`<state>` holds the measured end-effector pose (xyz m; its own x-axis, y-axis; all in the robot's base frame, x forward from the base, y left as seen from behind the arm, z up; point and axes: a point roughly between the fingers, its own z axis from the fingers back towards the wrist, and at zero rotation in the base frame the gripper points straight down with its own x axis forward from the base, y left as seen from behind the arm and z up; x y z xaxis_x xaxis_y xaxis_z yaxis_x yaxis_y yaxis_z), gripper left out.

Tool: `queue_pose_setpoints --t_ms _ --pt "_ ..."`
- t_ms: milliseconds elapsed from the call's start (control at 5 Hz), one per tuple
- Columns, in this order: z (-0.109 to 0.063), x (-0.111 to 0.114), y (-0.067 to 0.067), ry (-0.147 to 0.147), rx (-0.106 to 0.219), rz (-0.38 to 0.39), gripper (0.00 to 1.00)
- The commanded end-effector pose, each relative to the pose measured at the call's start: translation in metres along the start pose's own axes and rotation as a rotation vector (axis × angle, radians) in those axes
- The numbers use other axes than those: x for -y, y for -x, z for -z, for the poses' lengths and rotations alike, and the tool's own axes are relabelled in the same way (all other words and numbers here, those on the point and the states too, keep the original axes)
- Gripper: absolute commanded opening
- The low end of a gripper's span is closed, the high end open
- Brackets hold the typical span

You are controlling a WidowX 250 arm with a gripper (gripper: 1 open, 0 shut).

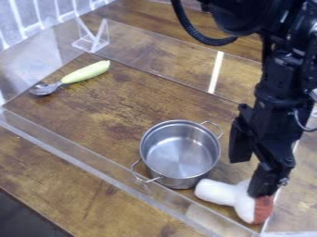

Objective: Put the mushroom in the silver pot

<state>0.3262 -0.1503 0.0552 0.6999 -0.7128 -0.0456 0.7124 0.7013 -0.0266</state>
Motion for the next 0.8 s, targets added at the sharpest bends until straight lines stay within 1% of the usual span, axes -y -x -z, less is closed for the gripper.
queue_pose_setpoints --t_ms 0,400,600 --pt "-0.015 -0.010 0.003 -0.019 0.047 0.007 1.00" --pt "-0.008 -0.029 0.014 -0.027 0.047 -0.037 1.00" --pt "0.001 -0.030 0.004 -0.025 0.047 -0.072 1.00"
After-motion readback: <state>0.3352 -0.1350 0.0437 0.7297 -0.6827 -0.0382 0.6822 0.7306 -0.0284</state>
